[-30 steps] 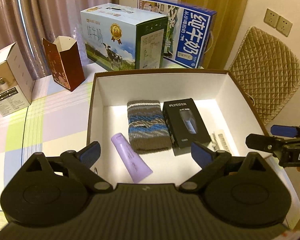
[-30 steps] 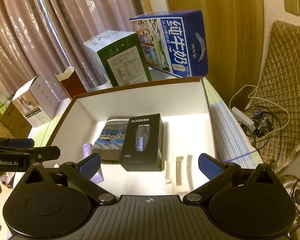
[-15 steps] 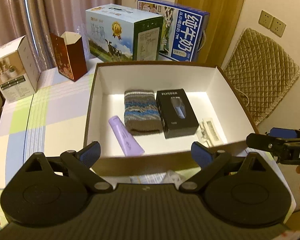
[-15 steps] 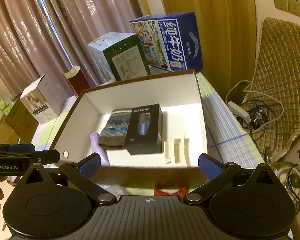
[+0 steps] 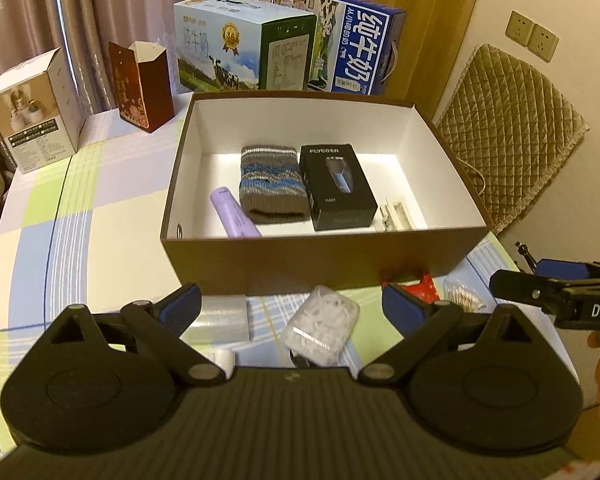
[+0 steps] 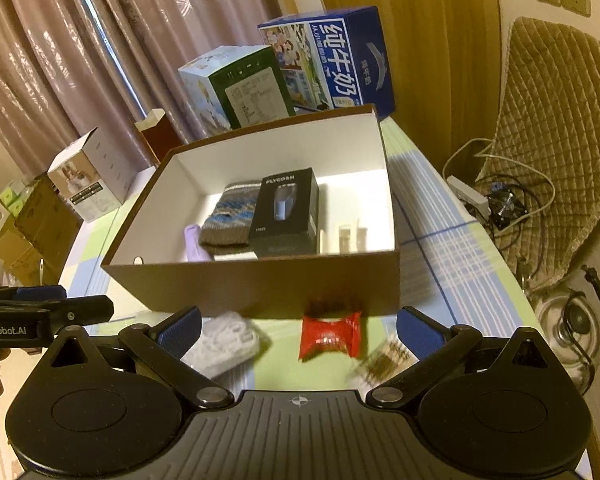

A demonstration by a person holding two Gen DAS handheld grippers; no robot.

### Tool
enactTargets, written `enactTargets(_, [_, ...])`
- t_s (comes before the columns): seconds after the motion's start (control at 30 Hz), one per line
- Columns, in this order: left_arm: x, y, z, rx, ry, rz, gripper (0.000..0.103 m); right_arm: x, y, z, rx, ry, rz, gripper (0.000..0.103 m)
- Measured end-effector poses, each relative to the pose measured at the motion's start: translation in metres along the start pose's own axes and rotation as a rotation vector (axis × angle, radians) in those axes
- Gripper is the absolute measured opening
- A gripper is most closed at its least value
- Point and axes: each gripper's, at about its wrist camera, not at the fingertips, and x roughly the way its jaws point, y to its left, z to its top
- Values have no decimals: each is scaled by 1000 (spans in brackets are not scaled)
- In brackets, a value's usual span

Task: Organize objects
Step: 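Withdraw both open tools from the box toward the table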

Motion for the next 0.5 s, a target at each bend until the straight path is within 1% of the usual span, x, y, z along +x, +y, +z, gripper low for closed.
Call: enactTargets(0.5, [-14, -2, -47, -26, 57, 27, 95, -18, -6, -41, 7, 58, -2, 101])
